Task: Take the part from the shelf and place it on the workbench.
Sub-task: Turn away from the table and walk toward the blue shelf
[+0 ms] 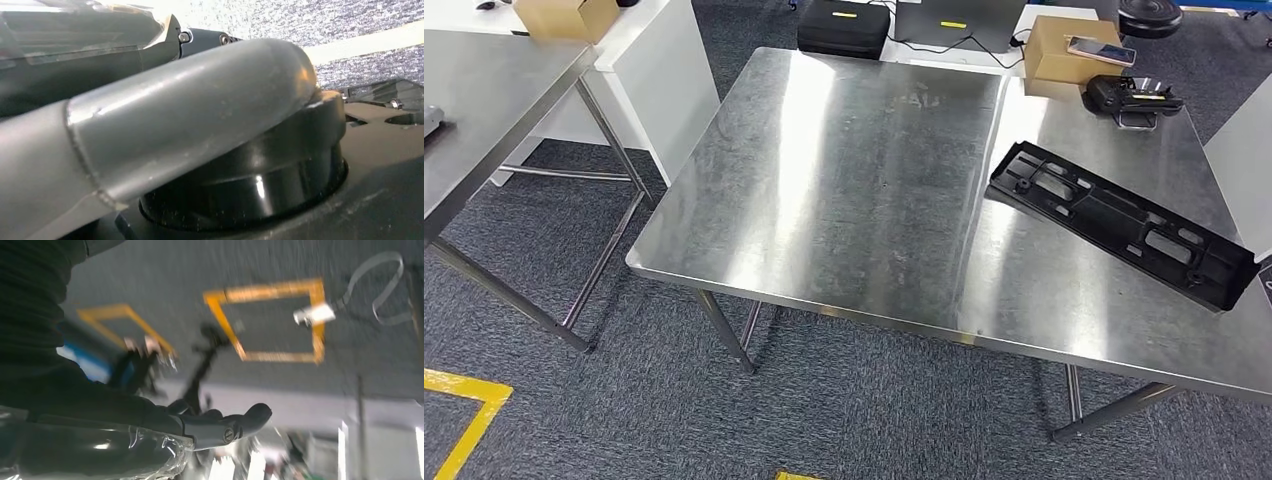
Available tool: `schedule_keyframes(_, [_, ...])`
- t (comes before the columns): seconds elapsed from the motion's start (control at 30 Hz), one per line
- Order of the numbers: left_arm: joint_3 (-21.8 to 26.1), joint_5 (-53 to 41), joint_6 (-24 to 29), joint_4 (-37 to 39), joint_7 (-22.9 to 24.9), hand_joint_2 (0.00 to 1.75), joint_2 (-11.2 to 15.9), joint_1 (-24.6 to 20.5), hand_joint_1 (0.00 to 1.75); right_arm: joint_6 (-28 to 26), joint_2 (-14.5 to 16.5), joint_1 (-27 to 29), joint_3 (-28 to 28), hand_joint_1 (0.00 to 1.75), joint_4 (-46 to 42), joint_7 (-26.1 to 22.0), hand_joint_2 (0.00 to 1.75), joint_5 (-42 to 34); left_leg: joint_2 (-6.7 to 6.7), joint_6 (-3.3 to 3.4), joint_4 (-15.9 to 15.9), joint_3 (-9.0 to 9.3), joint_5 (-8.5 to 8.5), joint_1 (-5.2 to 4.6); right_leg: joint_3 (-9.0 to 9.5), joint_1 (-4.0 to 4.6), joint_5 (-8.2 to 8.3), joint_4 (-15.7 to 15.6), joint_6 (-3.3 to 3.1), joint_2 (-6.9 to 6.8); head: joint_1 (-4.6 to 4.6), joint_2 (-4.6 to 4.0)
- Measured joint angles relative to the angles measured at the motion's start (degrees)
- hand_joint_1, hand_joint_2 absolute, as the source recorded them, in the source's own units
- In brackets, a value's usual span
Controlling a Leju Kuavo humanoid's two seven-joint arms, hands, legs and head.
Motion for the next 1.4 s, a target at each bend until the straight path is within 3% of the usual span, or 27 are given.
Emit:
schedule_keyframes(0.33, [2.0, 4.3, 2.7, 0.0, -1.8, 0.00, 0.7, 0.0, 0.00, -4.6, 10.5, -1.9, -4.7, 0.00, 4.4, -2.0, 1.75, -1.5, 0.05, -0.01, 0.0, 0.06, 0.01, -0.03, 0.05, -0.02, -0.01, 0.0, -0.01, 0.04, 0.00, 0.00])
schedule_keyframes(0.53, [5.6, 8.4, 4.3, -0.1, -2.6, 0.00, 1.9, 0.0, 0.00, -7.0, 14.4, -2.8, -4.7, 0.00, 9.7, -5.1, 1.75, -3.5, 0.05, -0.02, 0.0, 0.07, 0.01, -0.03, 0.07, -0.02, -0.01, 0.0, -0.01, 0.04, 0.01, 0.00])
schedule_keyframes(0.8, [9.5, 11.3, 6.6, -0.5, -2.5, 0.00, 3.0, 0.0, 0.00, -5.7, 18.8, -4.4, -6.4, 0.00, 13.2, -17.1, 1.75, -20.3, 0.05, -0.03, 0.0, 0.09, 0.02, -0.03, 0.07, -0.02, -0.02, 0.0, -0.02, 0.04, 0.02, 0.00])
schedule_keyframes(0.93, [11.3, 12.7, 7.7, -0.6, -2.3, 0.00, 3.6, 0.1, 0.00, -5.2, 21.6, -5.1, -7.4, 0.00, 14.8, -20.5, 1.75, -30.3, 0.05, -0.04, 0.0, 0.09, 0.02, -0.03, 0.08, -0.02, -0.02, 0.0, -0.02, 0.04, 0.02, 0.00])
schedule_keyframes(1.4, [16.1, 16.3, 10.5, -1.0, -1.7, 0.00, 4.9, 0.2, 0.00, -3.4, 24.2, -6.3, -8.3, 0.00, 19.0, -22.0, 1.75, -42.8, 0.05, -0.04, 0.0, 0.09, 0.03, -0.04, 0.10, -0.04, -0.04, 0.0, -0.05, 0.04, 0.02, 0.00])
